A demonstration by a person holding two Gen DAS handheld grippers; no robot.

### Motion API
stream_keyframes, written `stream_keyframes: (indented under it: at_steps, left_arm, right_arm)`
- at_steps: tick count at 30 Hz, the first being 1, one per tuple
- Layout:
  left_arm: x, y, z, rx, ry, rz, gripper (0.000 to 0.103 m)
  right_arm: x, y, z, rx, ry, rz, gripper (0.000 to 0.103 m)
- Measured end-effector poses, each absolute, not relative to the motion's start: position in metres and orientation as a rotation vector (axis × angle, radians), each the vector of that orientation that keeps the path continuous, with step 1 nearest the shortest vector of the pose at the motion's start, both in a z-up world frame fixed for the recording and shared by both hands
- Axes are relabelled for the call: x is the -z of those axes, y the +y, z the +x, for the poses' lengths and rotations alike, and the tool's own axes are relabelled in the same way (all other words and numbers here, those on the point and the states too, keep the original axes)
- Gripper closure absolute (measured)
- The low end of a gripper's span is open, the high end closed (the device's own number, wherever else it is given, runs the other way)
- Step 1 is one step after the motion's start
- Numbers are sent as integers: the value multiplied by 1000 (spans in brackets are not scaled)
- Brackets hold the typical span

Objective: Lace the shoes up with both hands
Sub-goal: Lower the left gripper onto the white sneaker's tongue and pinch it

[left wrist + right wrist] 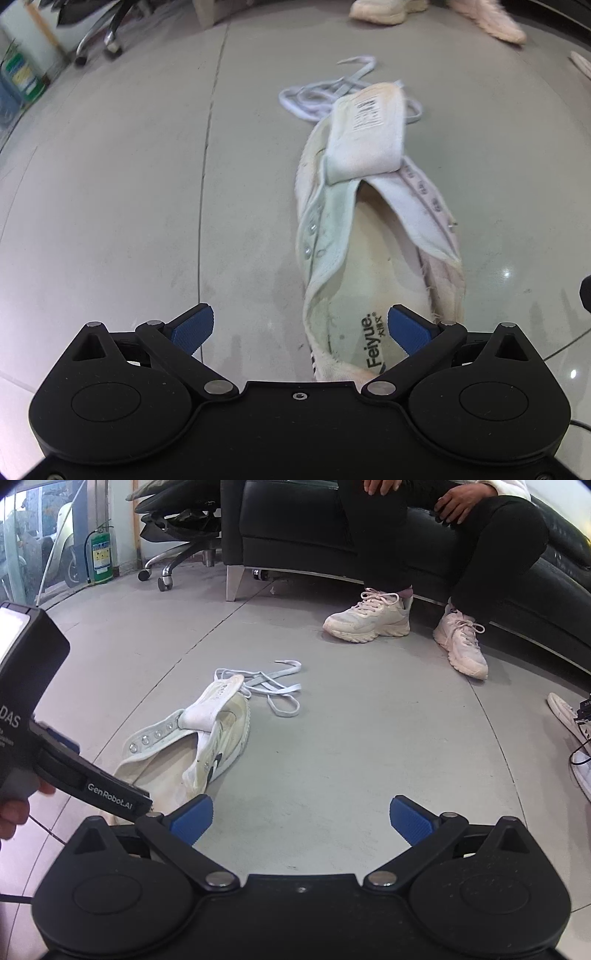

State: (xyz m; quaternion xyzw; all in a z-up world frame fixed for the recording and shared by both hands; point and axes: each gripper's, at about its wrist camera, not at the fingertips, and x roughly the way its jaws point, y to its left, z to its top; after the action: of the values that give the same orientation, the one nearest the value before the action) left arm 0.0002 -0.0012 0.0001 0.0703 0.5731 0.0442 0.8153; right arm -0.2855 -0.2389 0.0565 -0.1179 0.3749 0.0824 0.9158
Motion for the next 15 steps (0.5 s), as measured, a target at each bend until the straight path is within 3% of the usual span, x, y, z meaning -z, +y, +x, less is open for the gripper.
stream_keyframes:
  at_steps: [9, 15]
  left_arm:
    - [-5, 2, -8, 88, 1160, 89, 1]
    - [-6, 14, -26, 214, 1074, 137, 1]
  right_arm:
    - [-70, -239, -282, -231, 741, -230, 0]
    - [-95, -232, -237, -370, 745, -118, 1]
